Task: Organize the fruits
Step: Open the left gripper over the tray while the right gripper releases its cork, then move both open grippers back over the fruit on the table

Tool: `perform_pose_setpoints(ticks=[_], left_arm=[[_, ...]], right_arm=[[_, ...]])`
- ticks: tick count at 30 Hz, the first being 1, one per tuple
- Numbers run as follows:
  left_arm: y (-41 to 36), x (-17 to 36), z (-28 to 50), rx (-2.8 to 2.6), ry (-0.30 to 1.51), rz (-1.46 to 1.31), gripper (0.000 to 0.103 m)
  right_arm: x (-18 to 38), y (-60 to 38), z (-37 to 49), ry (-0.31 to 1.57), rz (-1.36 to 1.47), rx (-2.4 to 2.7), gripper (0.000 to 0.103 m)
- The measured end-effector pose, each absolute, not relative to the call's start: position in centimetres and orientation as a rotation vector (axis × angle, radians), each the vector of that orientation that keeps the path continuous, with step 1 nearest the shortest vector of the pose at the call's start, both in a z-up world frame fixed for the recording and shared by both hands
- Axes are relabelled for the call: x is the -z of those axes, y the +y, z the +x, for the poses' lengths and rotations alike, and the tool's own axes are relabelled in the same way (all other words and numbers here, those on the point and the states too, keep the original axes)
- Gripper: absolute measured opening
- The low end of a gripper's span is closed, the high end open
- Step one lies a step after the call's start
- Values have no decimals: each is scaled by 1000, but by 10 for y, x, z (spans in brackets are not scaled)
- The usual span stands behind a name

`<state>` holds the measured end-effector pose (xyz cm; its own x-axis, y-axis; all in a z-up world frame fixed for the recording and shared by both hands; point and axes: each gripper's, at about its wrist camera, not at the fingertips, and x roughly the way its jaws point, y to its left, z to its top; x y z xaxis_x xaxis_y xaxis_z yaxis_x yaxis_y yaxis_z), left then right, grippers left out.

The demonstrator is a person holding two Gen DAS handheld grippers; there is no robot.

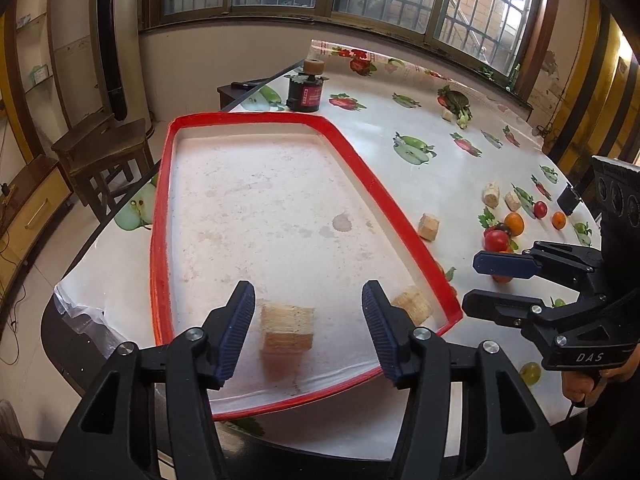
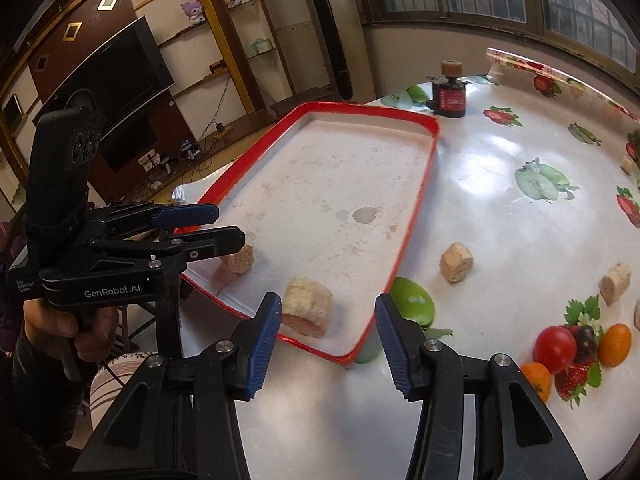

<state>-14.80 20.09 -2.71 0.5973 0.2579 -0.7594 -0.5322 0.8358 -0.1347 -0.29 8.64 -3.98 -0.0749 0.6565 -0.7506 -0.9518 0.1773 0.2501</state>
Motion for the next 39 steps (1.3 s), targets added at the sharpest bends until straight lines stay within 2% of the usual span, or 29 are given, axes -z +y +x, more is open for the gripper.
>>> perform_pose_setpoints(ticks=[21,39], left_arm=[[118,11,-67,-249,827,-302,54],[73,20,-27,-179,856,-285,54]], right_arm=[[24,-70,111,908,-184,-1024,56],[28,-112,159,878,-172,-830,61]])
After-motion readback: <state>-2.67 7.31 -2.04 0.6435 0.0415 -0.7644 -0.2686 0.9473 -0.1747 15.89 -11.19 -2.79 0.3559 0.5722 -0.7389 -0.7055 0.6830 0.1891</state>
